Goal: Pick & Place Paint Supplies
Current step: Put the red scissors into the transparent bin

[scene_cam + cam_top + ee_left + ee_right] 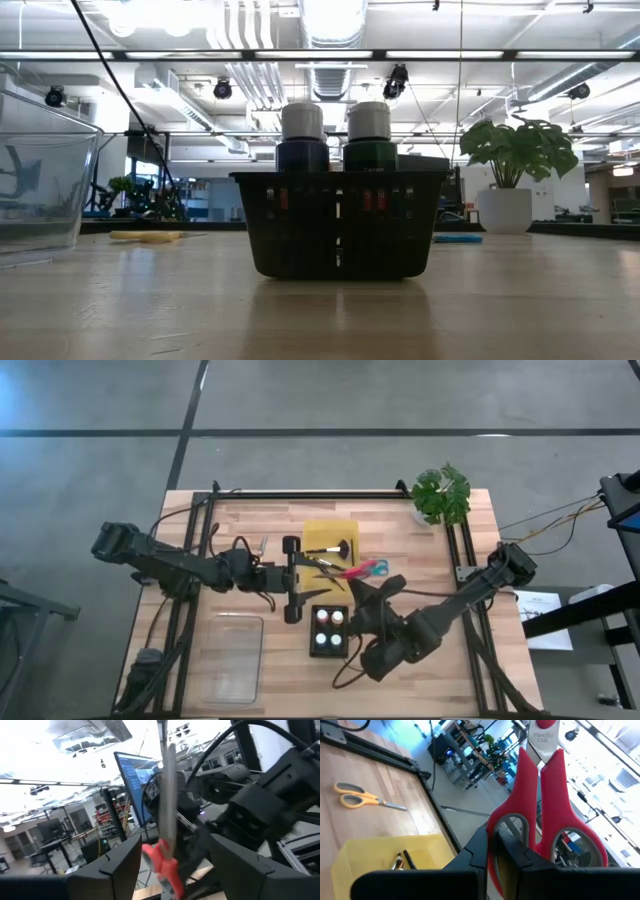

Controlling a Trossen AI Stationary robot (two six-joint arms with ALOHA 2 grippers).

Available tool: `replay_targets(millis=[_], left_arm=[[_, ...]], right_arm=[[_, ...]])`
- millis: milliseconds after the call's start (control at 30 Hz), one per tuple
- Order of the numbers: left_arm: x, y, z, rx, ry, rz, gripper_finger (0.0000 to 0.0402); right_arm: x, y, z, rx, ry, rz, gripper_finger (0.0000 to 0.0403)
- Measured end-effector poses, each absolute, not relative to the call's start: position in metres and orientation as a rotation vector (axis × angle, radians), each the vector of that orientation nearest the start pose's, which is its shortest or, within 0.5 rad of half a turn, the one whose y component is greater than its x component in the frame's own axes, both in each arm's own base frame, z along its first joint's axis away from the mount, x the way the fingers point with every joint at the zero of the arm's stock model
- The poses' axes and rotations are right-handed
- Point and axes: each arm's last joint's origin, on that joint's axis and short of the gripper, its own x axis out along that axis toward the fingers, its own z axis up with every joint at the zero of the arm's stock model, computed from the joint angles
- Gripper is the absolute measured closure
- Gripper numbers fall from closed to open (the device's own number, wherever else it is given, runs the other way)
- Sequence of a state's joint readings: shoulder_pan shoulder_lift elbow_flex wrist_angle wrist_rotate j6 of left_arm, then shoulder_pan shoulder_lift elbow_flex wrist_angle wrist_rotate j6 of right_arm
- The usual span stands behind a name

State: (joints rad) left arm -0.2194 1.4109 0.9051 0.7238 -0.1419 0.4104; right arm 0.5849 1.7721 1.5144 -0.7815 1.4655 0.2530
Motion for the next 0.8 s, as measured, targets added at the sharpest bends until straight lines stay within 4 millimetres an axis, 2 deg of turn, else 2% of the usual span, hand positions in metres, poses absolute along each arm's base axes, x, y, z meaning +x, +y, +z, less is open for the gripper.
replay_targets(millis=[333, 400, 467, 600, 633, 733, 800], left_arm=[[0.31, -0.052, 0.322, 0.282, -0.245, 0.029, 0.0172], [0.31, -0.051, 0.322, 0.272, -0.245, 0.032, 0.0196], [0.311, -0.051, 0.321, 0.27, -0.24, 0.041, 0.0238], [0.311, -0.05, 0.32, 0.273, -0.225, 0.046, 0.0357], [0.311, -0.05, 0.32, 0.269, -0.224, 0.045, 0.0376], [0.311, -0.05, 0.32, 0.263, -0.225, 0.044, 0.0388], [0.311, -0.05, 0.32, 0.265, -0.223, 0.041, 0.0394]], right_arm=[[0.337, 0.168, 0.297, -0.726, 0.495, -0.79, 0.0392], [0.338, 0.167, 0.296, -0.735, 0.501, -0.791, 0.0392], [0.339, 0.166, 0.295, -0.739, 0.506, -0.792, 0.0392], [0.339, 0.165, 0.295, -0.741, 0.507, -0.793, 0.0392], [0.339, 0.165, 0.295, -0.743, 0.508, -0.795, 0.0392], [0.339, 0.164, 0.295, -0.747, 0.508, -0.802, 0.0388], [0.339, 0.164, 0.295, -0.749, 0.509, -0.802, 0.037]])
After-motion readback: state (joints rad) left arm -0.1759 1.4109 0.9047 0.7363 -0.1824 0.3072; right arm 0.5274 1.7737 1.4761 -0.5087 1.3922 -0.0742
